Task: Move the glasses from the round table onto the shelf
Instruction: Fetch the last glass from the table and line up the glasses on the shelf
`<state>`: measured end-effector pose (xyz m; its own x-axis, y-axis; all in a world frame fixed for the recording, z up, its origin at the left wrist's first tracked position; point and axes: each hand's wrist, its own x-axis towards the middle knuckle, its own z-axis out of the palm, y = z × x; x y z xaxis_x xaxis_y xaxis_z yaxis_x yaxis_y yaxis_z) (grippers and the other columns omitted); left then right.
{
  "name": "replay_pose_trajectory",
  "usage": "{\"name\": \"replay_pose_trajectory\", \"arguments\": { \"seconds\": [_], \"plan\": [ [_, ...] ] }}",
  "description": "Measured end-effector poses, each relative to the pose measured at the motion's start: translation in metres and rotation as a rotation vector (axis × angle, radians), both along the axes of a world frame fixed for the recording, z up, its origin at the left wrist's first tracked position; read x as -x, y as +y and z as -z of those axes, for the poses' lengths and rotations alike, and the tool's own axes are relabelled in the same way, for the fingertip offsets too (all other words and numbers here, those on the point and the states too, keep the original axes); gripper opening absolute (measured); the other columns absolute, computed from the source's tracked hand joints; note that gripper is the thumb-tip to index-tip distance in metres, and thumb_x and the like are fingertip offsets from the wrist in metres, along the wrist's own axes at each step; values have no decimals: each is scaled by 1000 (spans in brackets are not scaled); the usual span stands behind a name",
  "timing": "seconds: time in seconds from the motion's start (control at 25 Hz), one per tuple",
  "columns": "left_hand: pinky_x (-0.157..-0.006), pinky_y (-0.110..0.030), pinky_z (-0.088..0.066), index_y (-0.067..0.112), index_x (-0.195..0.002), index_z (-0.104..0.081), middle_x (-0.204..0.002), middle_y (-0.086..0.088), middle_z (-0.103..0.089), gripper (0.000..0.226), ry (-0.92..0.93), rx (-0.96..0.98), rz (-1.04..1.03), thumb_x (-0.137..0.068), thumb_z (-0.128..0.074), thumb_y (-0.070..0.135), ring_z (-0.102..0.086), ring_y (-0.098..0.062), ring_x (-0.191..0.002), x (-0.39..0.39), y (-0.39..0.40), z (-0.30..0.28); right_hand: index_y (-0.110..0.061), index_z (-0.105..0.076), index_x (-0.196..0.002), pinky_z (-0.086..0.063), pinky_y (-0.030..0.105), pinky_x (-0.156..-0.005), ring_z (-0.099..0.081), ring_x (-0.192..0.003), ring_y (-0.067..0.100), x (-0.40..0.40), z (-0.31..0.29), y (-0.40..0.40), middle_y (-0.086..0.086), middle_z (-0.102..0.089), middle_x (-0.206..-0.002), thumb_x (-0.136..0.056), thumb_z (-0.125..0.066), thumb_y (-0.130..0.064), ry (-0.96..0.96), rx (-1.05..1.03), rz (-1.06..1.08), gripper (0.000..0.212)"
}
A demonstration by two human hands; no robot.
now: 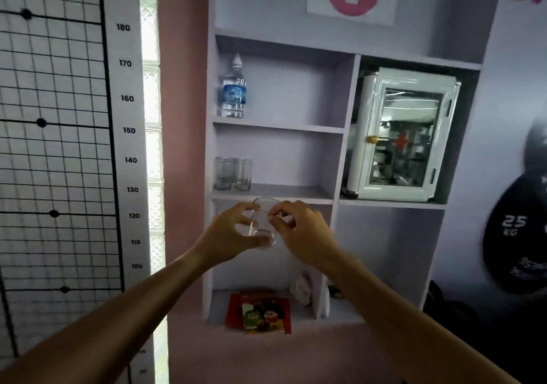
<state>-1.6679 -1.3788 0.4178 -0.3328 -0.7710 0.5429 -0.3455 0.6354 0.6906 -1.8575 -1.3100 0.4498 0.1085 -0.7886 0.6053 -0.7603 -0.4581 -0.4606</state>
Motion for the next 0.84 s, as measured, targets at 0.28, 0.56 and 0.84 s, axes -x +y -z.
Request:
{"name": "replay_pose_trajectory", "arguments": {
  "seconds": [0.28,0.56,0.84],
  "plan": [
    [-76,-32,-59,45,-118,-57,-106,21,-69,75,1,74,-147,-52,-82,71,-66,7,-94,19,-46,-18,-26,-66,-104,-56,26,-73,-66,-81,9,20,-11,-68,-6,-64,-104,-97,-59,-32,-58,31,-115,12],
    [-71,-7,-48,33,-120,-59,-110,22,-68,65,33,76,-157,-64,-89,45,-65,6,-96,38,-118,-29,-28,-66,-107,-51,21,-69,-65,-74,8,32,-22,-142,-4,-60,-107,-97,-56,-34,-48,78,-59,15],
    [-76,-24,-55,34,-123,-55,-105,11,-69,71,-92,221,-261,-63,-74,68,-67,-8,-89,49,-190,-31,-28,-67,-103,-52,21,-68,-66,-75,10,42,-30,-213,-2,-62,-107,-96,-59,-30,-16,93,-21,11]
  ]
}}
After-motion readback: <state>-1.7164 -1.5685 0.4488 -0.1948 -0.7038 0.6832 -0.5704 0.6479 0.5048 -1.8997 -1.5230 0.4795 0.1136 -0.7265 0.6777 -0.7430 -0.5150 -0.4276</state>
